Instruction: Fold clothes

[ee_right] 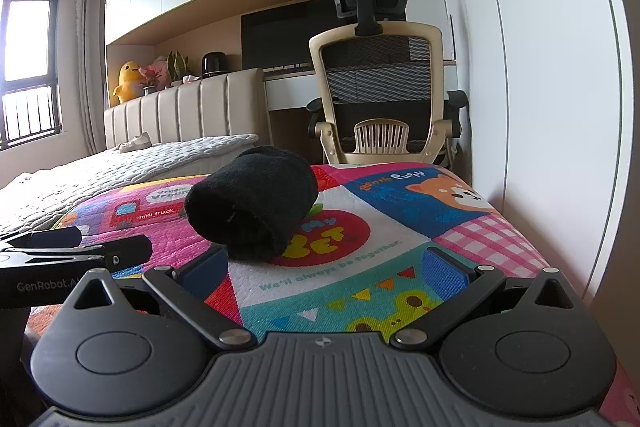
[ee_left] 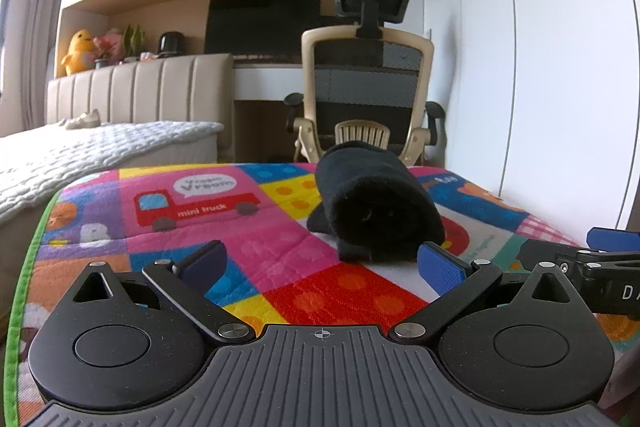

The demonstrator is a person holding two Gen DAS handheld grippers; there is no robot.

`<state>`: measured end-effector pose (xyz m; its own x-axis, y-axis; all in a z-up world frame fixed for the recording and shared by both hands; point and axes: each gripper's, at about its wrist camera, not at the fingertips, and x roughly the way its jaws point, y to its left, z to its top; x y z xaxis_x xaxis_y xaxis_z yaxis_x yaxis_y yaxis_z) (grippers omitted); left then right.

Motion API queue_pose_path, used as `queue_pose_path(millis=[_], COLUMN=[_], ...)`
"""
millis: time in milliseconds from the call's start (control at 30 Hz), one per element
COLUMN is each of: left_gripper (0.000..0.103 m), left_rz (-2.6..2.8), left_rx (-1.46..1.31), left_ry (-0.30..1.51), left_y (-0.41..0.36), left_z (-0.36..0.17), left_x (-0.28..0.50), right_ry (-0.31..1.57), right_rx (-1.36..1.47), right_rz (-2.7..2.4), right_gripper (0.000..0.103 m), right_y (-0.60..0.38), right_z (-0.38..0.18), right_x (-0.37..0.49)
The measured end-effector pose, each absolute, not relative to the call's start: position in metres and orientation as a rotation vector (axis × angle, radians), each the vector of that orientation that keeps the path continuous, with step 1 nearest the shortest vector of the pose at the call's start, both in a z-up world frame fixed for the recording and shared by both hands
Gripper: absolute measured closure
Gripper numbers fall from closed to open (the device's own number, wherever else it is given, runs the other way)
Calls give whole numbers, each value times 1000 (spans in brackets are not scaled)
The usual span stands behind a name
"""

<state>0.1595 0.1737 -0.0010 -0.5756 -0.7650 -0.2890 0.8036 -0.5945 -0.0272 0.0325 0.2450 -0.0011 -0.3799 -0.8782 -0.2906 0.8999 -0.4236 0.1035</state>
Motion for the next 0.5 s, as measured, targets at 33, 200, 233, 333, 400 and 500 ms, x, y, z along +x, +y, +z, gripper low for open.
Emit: queue_pose_path(millis=[33, 200, 233, 333, 400, 500], left_gripper=[0, 0, 0, 0, 0, 0], left_rz=[-2194, -2195, -2194, -2194, -2194, -2195], left_rx=[307, 296, 296, 296, 296, 297], left_ry=[191, 187, 186, 184, 182, 174], left_y=[174, 175, 175, 176, 176, 177], left_z=[-1, -1, -1, -1, -1, -1], left_x=[159, 160, 160, 160, 160, 159], right_ry=[85, 85, 85, 85, 84, 83], right_rx=[362, 363, 363, 365, 365, 367], right_rz=[-1977, -1978, -1977, -1979, -1979, -1978], right_gripper=[0, 0, 0, 0, 0, 0], right_y=[245, 245, 245, 245, 244, 244], right_z=[-1, 1, 1, 0, 0, -1], right_x=[33, 34, 34, 35, 35, 35])
